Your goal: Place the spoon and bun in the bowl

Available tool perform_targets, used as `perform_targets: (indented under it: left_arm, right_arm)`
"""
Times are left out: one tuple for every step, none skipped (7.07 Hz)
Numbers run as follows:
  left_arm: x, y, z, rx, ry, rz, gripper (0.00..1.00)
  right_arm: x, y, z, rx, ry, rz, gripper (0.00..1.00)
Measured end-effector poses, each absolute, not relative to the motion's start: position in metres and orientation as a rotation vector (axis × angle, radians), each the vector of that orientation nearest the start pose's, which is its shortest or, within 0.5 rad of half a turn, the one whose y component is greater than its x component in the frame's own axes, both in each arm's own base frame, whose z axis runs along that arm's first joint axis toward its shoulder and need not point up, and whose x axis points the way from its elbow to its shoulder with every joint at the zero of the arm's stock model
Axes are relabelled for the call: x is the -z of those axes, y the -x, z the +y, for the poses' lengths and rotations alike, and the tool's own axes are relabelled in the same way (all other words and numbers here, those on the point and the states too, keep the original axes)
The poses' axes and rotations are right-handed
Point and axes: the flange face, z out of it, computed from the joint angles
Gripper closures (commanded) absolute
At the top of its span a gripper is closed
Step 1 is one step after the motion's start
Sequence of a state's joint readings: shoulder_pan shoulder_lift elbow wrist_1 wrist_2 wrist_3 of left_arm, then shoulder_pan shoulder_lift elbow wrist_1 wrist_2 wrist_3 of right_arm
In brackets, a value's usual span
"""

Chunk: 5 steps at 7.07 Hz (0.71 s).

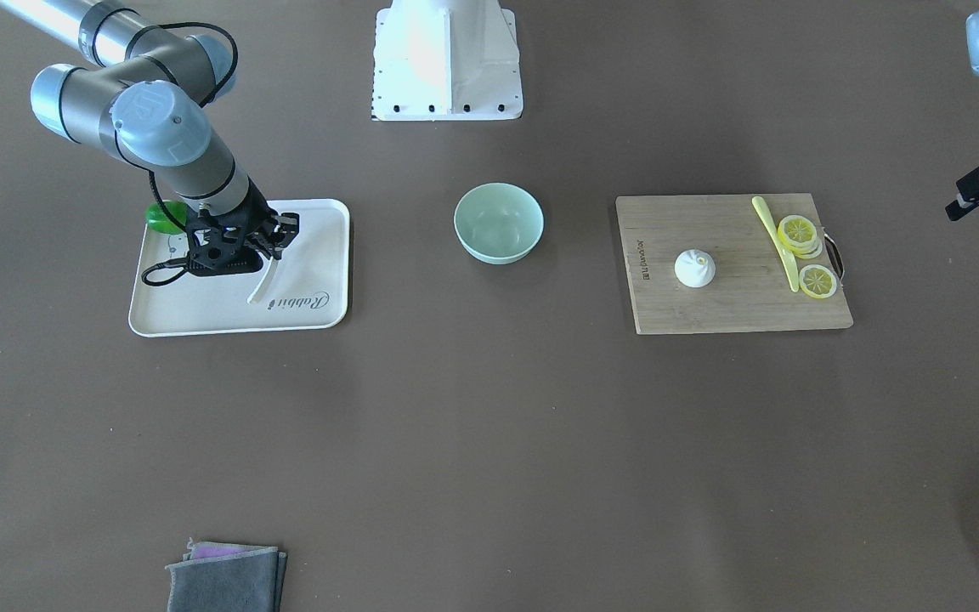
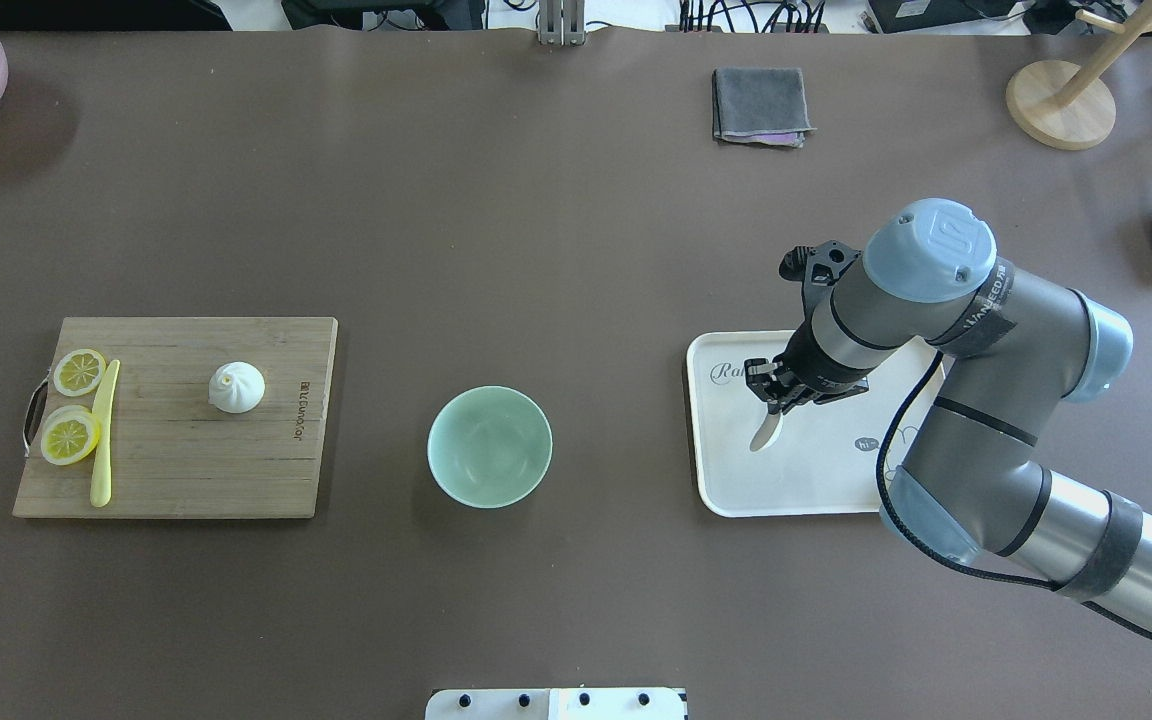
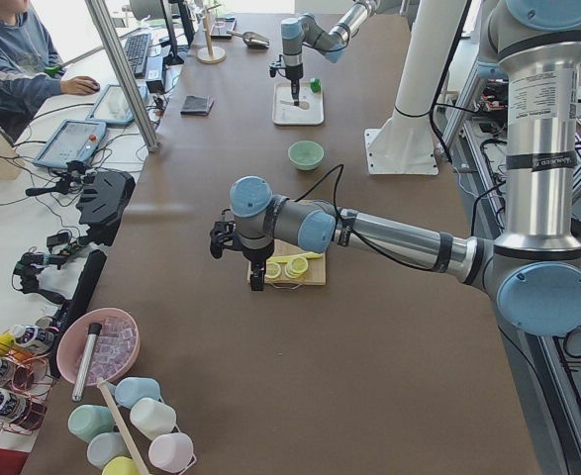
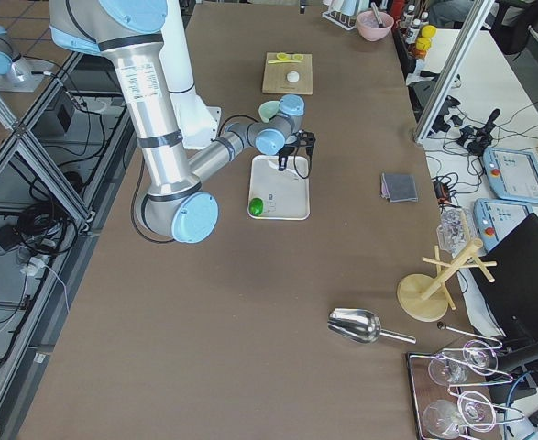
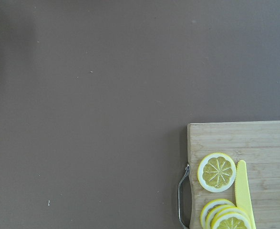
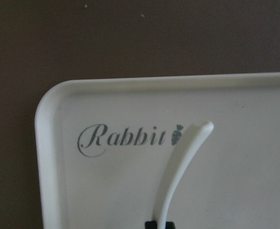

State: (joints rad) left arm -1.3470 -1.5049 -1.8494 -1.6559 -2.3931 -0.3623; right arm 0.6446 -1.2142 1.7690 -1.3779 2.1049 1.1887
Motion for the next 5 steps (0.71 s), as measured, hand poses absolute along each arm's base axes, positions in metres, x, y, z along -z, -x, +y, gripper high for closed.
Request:
perform_targets:
  left_arm:
    - [-0.537, -0.046, -0.473, 0.023, -0.03, 0.865, 0.02]
    - [-0.535, -0.046, -0.474, 0.031, -0.028, 0.867, 0.02]
    - [-0.534, -0.047, -0.474, 0.033, -0.028, 0.868, 0.02]
    - [-0.533, -0.047, -0.474, 0.034, -0.029, 0.87, 0.02]
    - [-0.532, -0.047, -0.474, 0.034, -0.031, 0.872, 0.02]
  right_arm:
    - [-0.323, 0.448, -0.438, -0.129, 0.11, -0.912, 1.0]
    - [-0.294, 0.459, -0.439, -0.21, 0.143, -0.943, 1.0]
    - [-0.269, 0.47, -0.435, -0.27, 0.176, -0.97, 1.0]
    - [-0.249, 0.483, -0.426, -0.311, 0.198, -0.987, 1.0]
    - [-0.23, 0.502, -0.412, -0.354, 0.204, -0.998, 1.0]
